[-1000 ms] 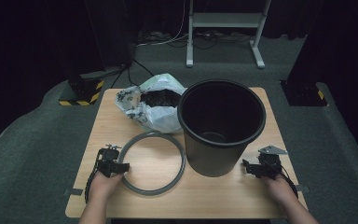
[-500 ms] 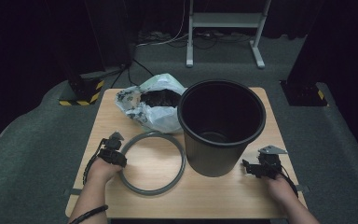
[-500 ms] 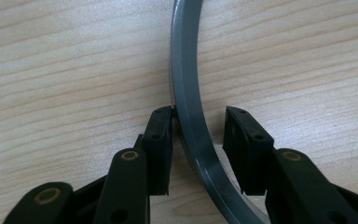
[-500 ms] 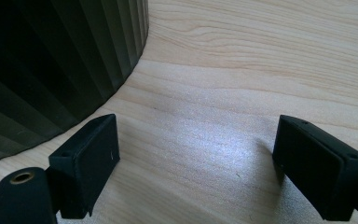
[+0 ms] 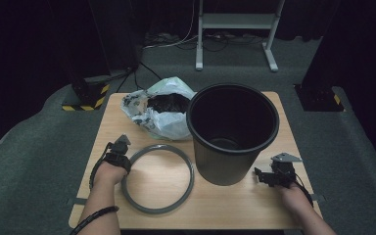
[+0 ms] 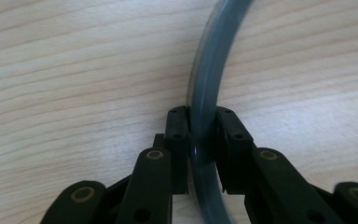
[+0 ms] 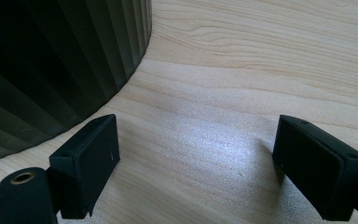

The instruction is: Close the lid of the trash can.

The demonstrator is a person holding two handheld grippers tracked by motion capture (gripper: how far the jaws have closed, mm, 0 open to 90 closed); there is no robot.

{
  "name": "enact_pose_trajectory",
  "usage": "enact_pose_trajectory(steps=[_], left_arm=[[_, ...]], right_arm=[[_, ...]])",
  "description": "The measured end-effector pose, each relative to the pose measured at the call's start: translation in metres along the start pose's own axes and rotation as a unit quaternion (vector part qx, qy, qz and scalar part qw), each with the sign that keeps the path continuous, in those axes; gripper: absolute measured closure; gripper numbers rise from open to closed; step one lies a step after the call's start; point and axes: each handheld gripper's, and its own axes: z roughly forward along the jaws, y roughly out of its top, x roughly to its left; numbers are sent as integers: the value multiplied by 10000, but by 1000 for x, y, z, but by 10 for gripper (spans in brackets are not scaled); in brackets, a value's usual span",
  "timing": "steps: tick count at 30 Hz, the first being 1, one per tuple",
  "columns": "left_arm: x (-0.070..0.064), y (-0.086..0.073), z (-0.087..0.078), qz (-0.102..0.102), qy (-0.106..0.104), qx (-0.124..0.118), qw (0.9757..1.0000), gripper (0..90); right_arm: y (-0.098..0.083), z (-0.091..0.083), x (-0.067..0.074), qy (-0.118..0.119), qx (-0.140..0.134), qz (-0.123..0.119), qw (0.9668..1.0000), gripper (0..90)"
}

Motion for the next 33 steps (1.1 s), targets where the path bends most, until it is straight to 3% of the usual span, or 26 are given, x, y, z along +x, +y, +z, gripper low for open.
enact_pose_trajectory(steps=[1, 3, 4, 7, 9, 10, 12, 13, 16, 17, 20, 21, 24, 25, 26, 27, 30, 31, 33], left_arm=[[3, 0, -3, 137, -86, 200, 9997, 765], [4, 0, -4, -35, -202, 157, 9997, 767], [3, -1, -3, -184, -230, 12, 9996, 768], [6, 0, -8, -88, -280, 68, 9995, 770], [6, 2, -12, -275, -353, -146, 9989, 770], [6, 2, -12, -275, -353, -146, 9989, 770], [10, 2, -17, -160, -367, -49, 9992, 770], [10, 3, -20, -317, -401, -196, 9985, 770], [14, 3, -25, -259, -442, -130, 9986, 770], [14, 3, -26, -403, -458, -260, 9978, 770], [17, 2, -29, -356, -479, -183, 9981, 770], [20, 1, -31, -247, -475, -64, 9985, 770], [21, 1, -33, -434, -491, -198, 9977, 770], [23, 1, -36, -360, -498, -114, 9980, 770], [23, 1, -37, -412, -510, -173, 9977, 770], [26, 1, -43, -259, -553, -20, 9981, 770], [24, 2, -47, -403, -563, -138, 9975, 770], [26, 2, -50, -249, -566, -20, 9981, 770], [26, 3, -52, -252, -556, -15, 9981, 770]], right_arm=[[0, 0, 0, 1, -3, -4, 10000, 143], [0, 0, 0, 3, -1, -3, 10000, 142], [0, 0, 0, 2, -1, -4, 10000, 142], [0, 0, 0, -5, 1, -10, 10000, 142], [0, 0, 0, -8, 4, -20, 10000, 142], [0, 0, 0, -8, 4, -20, 10000, 142], [0, 0, 0, -8, -1, -40, 10000, 142], [0, 0, 0, -8, -1, -39, 10000, 142], [0, 0, 0, -8, 4, -21, 10000, 142], [0, 0, 0, -12, 3, -18, 10000, 143], [0, 0, 0, -16, 10, -18, 10000, 143], [0, 0, 0, -18, 7, -18, 10000, 144], [0, 0, 0, -15, 2, -25, 10000, 143], [0, 0, 0, -15, 2, -25, 10000, 143], [0, 0, 0, -14, 4, -23, 10000, 143], [0, 0, 0, -16, 4, -21, 10000, 144], [0, 0, 0, -19, 4, -18, 10000, 144], [0, 0, 0, -18, 4, -16, 10000, 144], [0, 0, 0, -19, 3, -14, 10000, 143]])
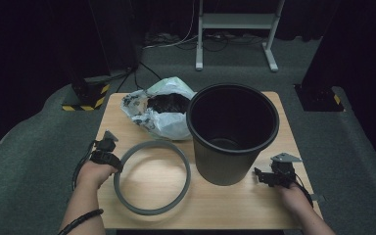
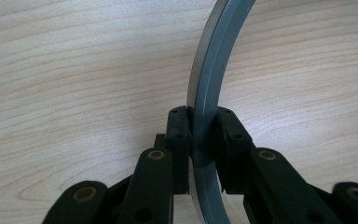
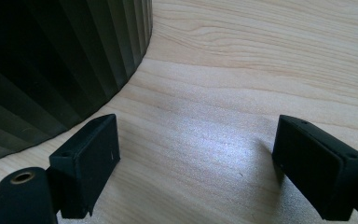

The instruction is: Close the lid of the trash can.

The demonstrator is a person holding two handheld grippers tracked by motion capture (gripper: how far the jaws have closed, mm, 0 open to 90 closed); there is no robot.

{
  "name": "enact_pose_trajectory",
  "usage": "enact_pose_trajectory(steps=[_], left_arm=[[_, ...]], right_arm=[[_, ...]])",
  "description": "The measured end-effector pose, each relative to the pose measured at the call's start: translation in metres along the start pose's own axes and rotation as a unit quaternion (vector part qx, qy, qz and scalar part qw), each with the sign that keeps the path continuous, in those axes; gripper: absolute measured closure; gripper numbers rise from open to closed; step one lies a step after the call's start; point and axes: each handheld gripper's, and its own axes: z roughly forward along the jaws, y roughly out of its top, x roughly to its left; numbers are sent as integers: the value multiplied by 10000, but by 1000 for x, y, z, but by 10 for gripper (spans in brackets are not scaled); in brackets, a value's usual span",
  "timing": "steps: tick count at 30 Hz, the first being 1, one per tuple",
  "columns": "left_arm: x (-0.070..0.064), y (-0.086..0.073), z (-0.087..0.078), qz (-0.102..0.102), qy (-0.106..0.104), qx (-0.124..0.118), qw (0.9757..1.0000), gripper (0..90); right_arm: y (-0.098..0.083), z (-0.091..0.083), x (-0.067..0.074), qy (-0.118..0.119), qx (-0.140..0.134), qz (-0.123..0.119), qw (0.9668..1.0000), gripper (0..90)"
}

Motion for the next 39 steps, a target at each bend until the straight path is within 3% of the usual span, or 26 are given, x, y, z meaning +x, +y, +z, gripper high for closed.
enact_pose_trajectory(steps=[3, 13, 14, 15, 18, 19, 21, 24, 29, 34, 39], left_arm=[[-2, 2, -5, -105, -22, -70, 9999, 770], [-7, 7, -22, -61, -21, -43, 10000, 770], [-10, 8, -22, -171, -32, -148, 9997, 770], [-10, 9, -26, -22, -17, -20, 10000, 770], [-11, 10, -29, -22, -7, -1, 10000, 770], [-13, 10, -29, -115, -5, -114, 9999, 770], [-14, 13, -37, 4, -24, 35, 10000, 770], [-15, 15, -42, -110, -16, -90, 9999, 770], [-14, 16, -53, -43, -18, -19, 10000, 770], [-16, 19, -62, -166, -59, -151, 9997, 770], [-17, 20, -68, -161, -92, -175, 9997, 770]], right_arm=[[0, 0, 0, -1, 0, -1, 10000, 144], [0, 0, 0, 0, -3, 3, 10000, 144], [0, 0, 0, 1, -4, -1, 10000, 144], [0, 0, 0, 1, -4, -2, 10000, 144], [0, 0, 0, -1, -11, -26, 10000, 144], [0, 0, 0, 0, -6, -14, 10000, 144], [0, 0, 0, -1, -7, -10, 10000, 144], [0, 0, 0, -1, -8, -12, 10000, 144], [0, 0, 0, -1, -8, -14, 10000, 144], [0, 0, 0, -1, -8, -14, 10000, 144], [0, 0, 0, -3, -8, -7, 10000, 144]])
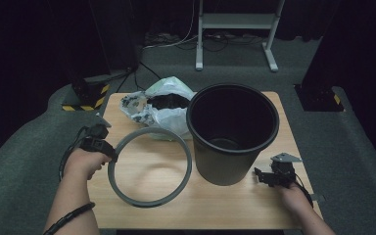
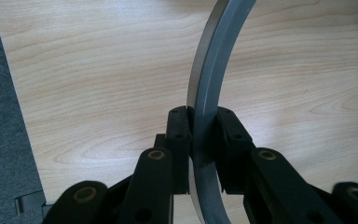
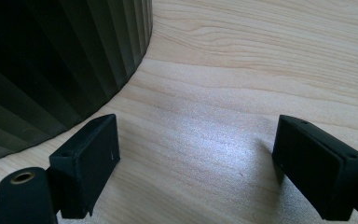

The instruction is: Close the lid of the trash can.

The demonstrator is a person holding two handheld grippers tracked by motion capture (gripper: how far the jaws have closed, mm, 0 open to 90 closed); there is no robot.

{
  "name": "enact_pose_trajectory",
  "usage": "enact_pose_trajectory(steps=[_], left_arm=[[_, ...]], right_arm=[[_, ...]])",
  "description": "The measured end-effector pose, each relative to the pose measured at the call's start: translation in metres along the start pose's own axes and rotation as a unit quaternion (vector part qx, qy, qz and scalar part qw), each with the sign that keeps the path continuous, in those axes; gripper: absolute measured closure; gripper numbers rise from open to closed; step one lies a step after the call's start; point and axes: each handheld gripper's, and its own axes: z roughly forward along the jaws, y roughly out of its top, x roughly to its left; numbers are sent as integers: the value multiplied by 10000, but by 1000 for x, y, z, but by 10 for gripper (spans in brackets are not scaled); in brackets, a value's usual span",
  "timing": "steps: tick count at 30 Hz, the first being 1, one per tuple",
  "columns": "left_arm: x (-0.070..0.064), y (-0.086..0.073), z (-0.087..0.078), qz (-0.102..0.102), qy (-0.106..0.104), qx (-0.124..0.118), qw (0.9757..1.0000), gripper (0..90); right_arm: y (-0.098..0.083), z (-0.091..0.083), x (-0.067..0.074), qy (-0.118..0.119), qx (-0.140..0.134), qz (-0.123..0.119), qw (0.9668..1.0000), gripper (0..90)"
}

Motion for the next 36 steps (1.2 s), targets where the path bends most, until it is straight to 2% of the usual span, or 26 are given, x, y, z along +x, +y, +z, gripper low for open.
enact_pose_trajectory(steps=[1, 6, 8, 10, 11, 18, 22, 36], left_arm=[[-2, 0, 0, -100, -4, -61, 9999, 770], [-2, 4, -7, -15, -34, 5, 10000, 770], [-4, 6, -10, -112, -68, -78, 9999, 770], [-4, 7, -12, -96, -89, -48, 9999, 770], [-5, 9, -13, -239, -116, -201, 9994, 771], [-3, 13, -24, -220, -222, -176, 9994, 771], [-5, 16, -31, -342, -323, -275, 9985, 771], [-9, 27, -50, -343, -144, -341, 9987, 770]], right_arm=[[0, 0, 0, 0, 0, -1, 10000, 144], [0, 0, 0, 2, 1, -6, 10000, 144], [0, 0, 0, 3, -1, -8, 10000, 144], [0, 0, 0, 3, -1, -8, 10000, 144], [0, 0, 0, 3, -2, -7, 10000, 144], [0, 0, 0, 3, 0, -7, 10000, 144], [0, 0, 0, 1, 2, -1, 10000, 144], [0, 0, 0, -2, -3, -2, 10000, 144]])
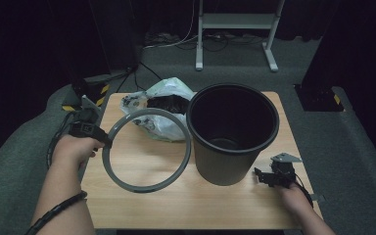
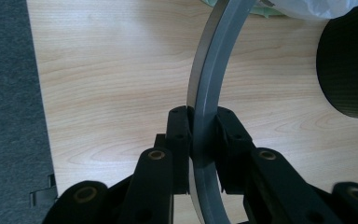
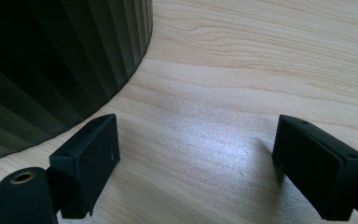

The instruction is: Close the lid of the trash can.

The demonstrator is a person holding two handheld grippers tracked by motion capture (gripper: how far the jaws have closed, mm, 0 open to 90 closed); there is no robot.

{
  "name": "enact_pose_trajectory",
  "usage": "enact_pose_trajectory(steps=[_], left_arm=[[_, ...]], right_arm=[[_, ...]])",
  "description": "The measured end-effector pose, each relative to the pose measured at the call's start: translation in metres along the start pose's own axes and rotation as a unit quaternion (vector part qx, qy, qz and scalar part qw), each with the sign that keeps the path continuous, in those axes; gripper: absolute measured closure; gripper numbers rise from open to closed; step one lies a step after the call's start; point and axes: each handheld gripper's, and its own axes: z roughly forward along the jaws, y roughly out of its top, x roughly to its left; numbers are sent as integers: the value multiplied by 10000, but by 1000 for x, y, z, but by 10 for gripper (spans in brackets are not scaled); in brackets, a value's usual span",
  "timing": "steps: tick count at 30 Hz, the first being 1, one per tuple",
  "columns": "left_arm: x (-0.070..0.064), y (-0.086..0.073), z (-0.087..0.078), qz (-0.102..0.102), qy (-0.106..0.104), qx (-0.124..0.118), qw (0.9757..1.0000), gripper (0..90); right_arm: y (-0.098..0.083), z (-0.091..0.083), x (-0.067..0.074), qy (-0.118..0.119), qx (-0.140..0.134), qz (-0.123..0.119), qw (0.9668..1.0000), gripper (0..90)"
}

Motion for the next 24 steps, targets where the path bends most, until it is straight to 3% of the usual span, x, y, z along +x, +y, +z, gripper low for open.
enact_pose_trajectory(steps=[4, 9, 16, 17, 24], left_arm=[[-6, 4, -3, -66, 35, -92, 9999, 771], [-11, 9, -9, 57, 182, -8, 9998, 771], [-14, 16, -20, 54, 340, -19, 9994, 773], [-15, 18, -23, -31, 341, -91, 9994, 774], [-17, 24, -35, -44, 350, -100, 9993, 774]], right_arm=[[0, 0, 0, 4, 2, -8, 10000, 144], [0, 0, 0, 4, 0, -8, 10000, 144], [0, 0, 0, -1, -1, -8, 10000, 144], [0, 0, 0, 3, 12, 16, 10000, 144], [0, 0, 0, 11, 7, -16, 10000, 144]])
